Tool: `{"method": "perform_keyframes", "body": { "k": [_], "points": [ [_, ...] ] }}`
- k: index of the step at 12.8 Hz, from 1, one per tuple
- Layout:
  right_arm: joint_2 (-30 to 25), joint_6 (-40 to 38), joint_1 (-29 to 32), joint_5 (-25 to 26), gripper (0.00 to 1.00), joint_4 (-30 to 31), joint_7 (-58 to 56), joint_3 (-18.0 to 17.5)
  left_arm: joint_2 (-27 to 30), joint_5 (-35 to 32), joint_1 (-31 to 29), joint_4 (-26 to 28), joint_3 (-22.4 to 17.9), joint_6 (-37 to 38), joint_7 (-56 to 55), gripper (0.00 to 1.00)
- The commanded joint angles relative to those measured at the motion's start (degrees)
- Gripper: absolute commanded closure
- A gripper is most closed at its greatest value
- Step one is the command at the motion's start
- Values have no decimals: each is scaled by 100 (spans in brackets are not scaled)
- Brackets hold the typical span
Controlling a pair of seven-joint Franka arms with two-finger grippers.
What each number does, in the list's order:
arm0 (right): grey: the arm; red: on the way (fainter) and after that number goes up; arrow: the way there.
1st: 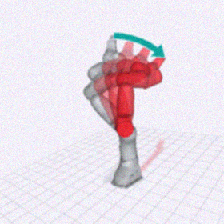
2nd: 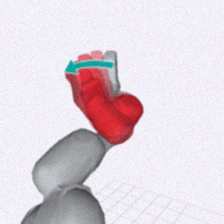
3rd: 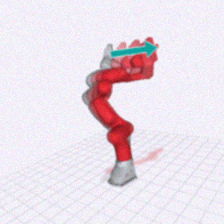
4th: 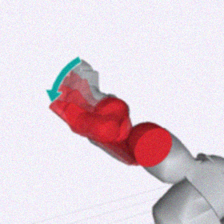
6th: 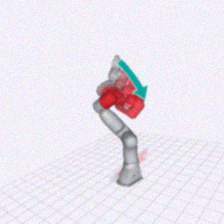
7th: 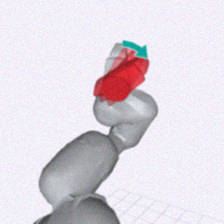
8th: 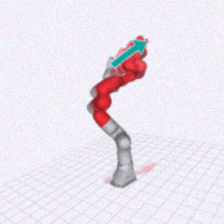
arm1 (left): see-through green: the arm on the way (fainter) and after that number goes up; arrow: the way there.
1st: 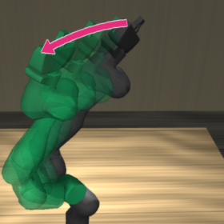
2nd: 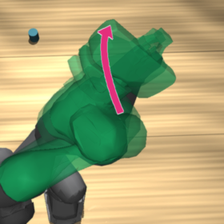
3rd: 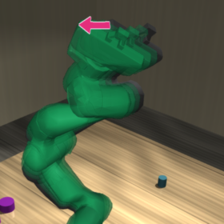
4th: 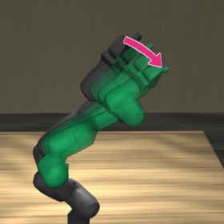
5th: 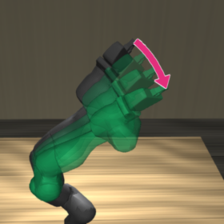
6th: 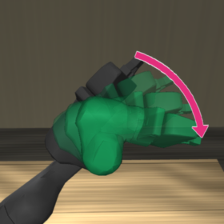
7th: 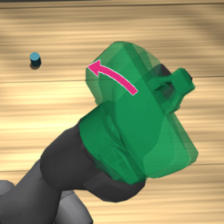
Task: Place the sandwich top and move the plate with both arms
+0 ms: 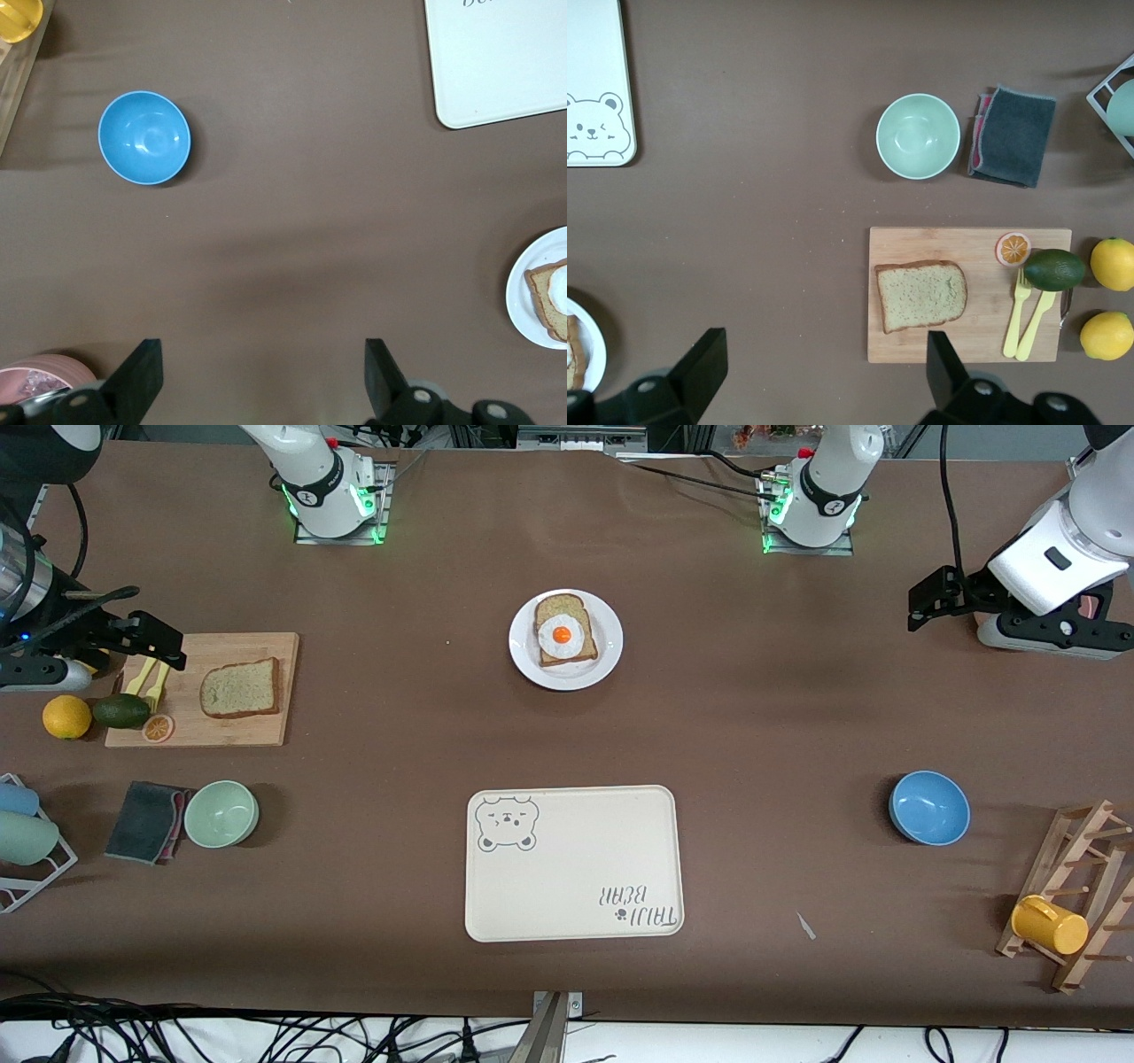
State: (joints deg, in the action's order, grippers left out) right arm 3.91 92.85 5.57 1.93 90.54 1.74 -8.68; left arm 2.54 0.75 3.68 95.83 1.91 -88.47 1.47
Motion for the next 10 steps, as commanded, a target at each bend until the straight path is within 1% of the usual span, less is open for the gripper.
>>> {"method": "perform_keyframes", "body": {
  "k": [1,10],
  "points": [
    [-48,-109,111,-70,1,-45,-95,-82,-35,-4,-17,-91,20,76,55,0],
    [-48,-91,111,-123,0,7,-24,-82,-35,-4,-26,-82,20,85,55,0]
  ]
}}
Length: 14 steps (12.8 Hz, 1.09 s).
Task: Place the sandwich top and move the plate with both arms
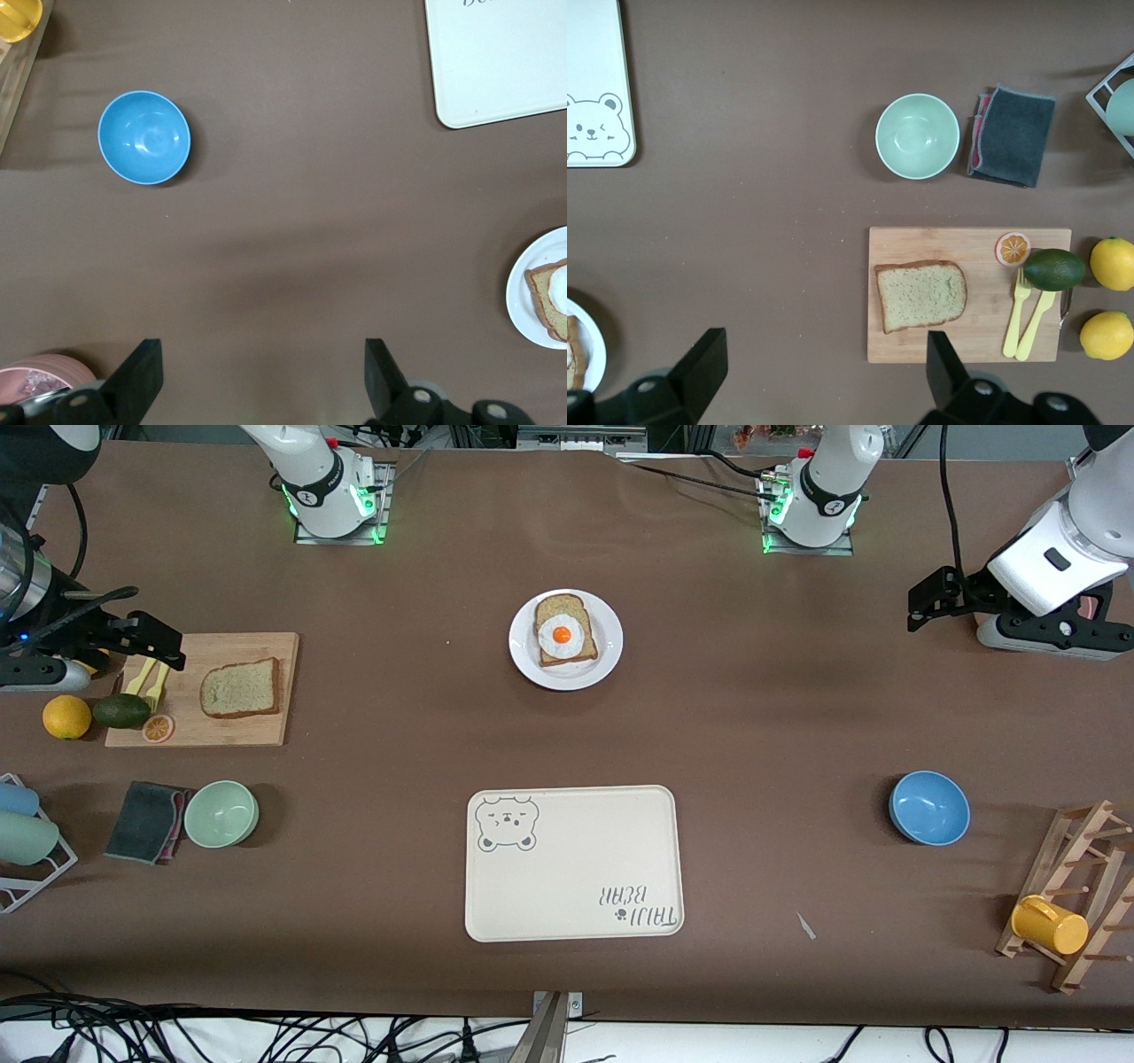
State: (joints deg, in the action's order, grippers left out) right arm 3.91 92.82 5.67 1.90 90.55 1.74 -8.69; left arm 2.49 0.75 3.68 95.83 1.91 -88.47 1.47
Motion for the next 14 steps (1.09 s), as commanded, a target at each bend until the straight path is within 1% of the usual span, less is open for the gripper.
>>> {"method": "perform_keyframes", "body": {
  "k": [1,3,5,6,7,9,11,12,13,14],
  "points": [
    [-49,-79,110,-111,0,24,-60,-80,-29,4,-25,-83,20,84,55,0],
    [-49,17,101,-58,1,339,-43,-80,-29,4,-26,-83,20,111,55,0],
    [-57,253,101,-40,1,831,19,-88,-29,-4,-26,-83,20,111,64,0],
    [-75,507,101,-23,1,1129,19,-89,-29,4,-26,-83,20,111,55,0],
    [-101,918,101,-23,1,1497,36,-89,-29,-4,-26,-83,20,111,55,0],
    [-276,1850,136,65,1,2489,37,-45,-29,5,-26,-83,20,119,55,0],
    [-312,2362,136,188,1,3132,159,-45,-29,4,-25,-83,20,119,55,0],
    [-312,2677,136,388,1,3501,168,-45,-29,5,-17,-83,20,120,64,0],
    [-312,2924,136,669,1,3757,203,-45,-29,5,-17,-83,20,120,64,0],
    [-277,3153,136,828,1,3951,273,-27,-29,5,-25,-83,20,120,55,0]
  ]
}}
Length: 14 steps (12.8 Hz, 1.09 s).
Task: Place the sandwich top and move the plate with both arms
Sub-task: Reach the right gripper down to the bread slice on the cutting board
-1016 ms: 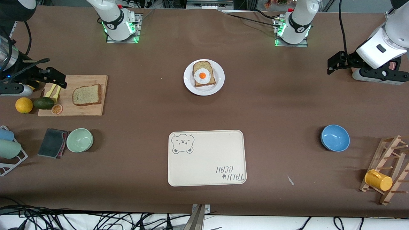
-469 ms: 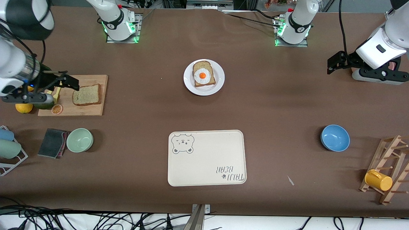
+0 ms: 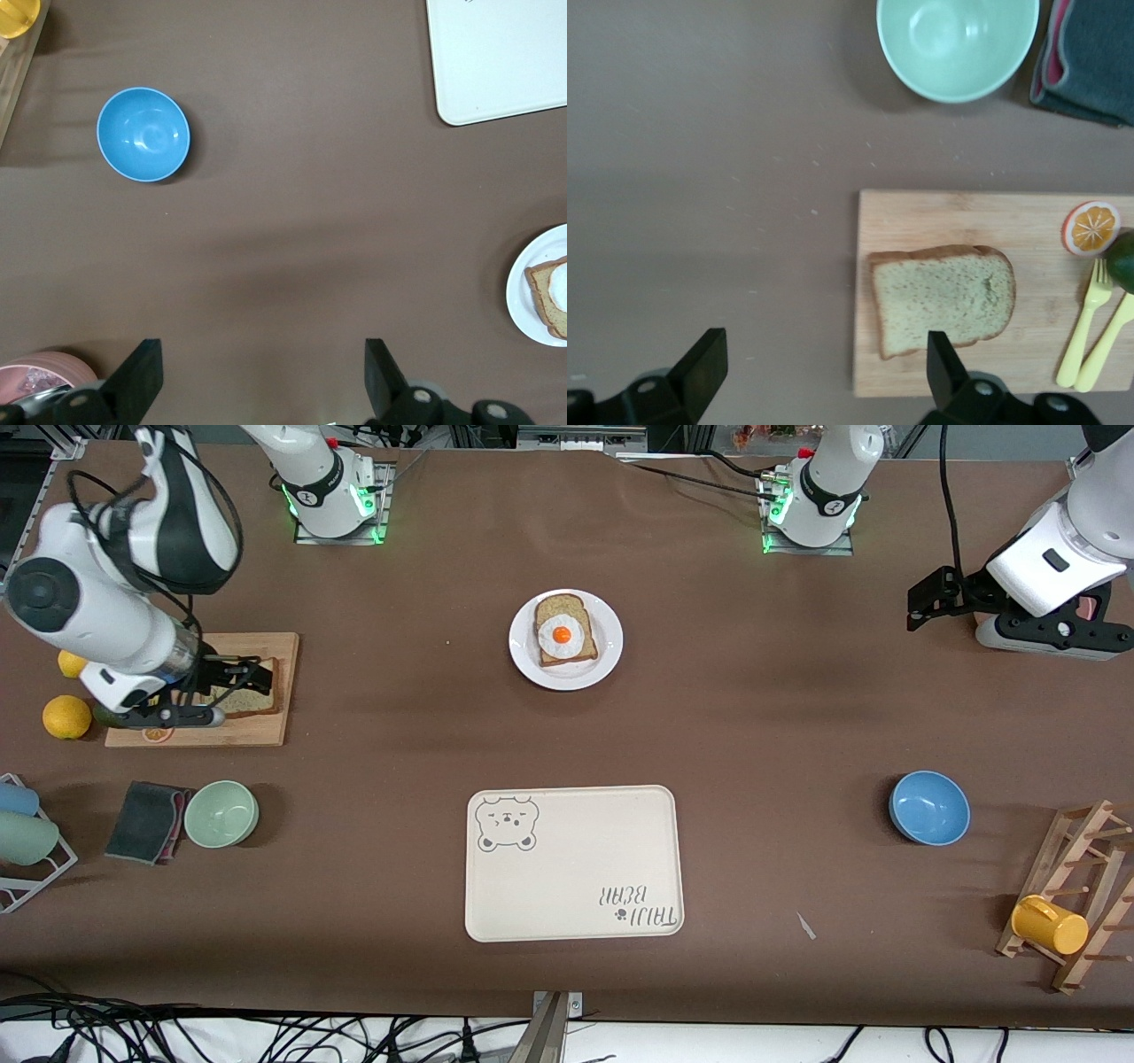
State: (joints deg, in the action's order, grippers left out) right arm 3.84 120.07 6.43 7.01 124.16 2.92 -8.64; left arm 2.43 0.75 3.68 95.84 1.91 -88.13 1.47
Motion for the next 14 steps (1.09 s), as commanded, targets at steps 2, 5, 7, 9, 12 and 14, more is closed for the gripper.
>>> {"method": "perform_keyframes", "body": {
  "k": [2,5,7,9,12,14],
  "points": [
    [-209,797,69,729,3,941,340,-6,-67,5,-26,-91,20,94,55,0],
    [36,1325,130,1073,9,1364,937,-6,-76,5,-25,-91,20,103,55,0],
    [309,1423,174,1231,12,1374,1044,-6,-76,5,-25,-91,20,103,55,0],
    [529,1571,297,1887,19,1356,1053,3,-76,5,-25,-91,20,129,55,0],
    [880,1871,473,2041,23,1356,1079,46,-76,5,36,-91,29,138,46,0],
    [890,1836,473,2050,24,1347,1255,47,-76,5,45,-91,37,138,46,0]
  ]
}}
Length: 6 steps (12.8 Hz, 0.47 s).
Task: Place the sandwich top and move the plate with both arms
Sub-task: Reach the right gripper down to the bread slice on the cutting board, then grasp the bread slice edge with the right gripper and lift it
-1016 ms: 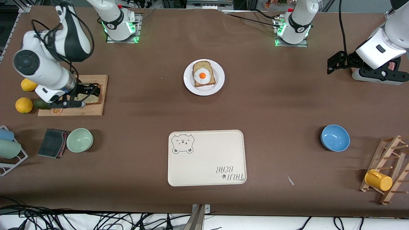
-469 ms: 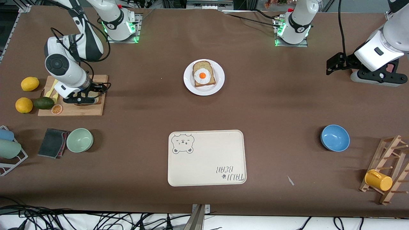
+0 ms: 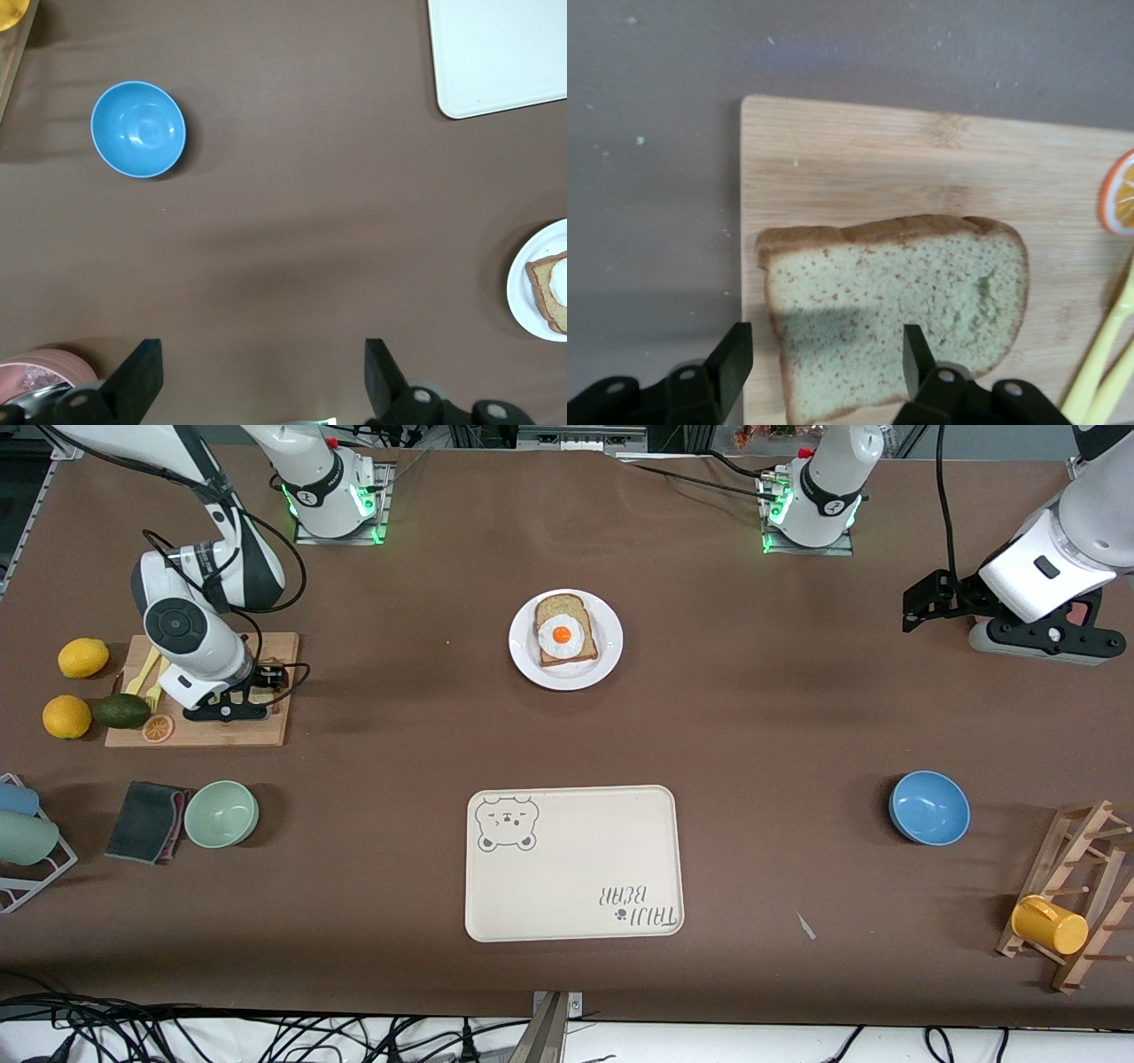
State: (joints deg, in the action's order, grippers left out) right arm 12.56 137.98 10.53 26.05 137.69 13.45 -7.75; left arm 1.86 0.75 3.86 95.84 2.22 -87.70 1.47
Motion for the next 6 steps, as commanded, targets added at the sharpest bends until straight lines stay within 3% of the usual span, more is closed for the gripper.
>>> {"method": "perform_keyframes", "body": {
  "k": [1,6],
  "points": [
    [1,36,63,137,25,4,219,-42,-11,5,27,-91,-2,104,55,0],
    [54,36,63,146,27,4,202,-42,-19,5,27,-91,6,139,55,0]
  ]
}}
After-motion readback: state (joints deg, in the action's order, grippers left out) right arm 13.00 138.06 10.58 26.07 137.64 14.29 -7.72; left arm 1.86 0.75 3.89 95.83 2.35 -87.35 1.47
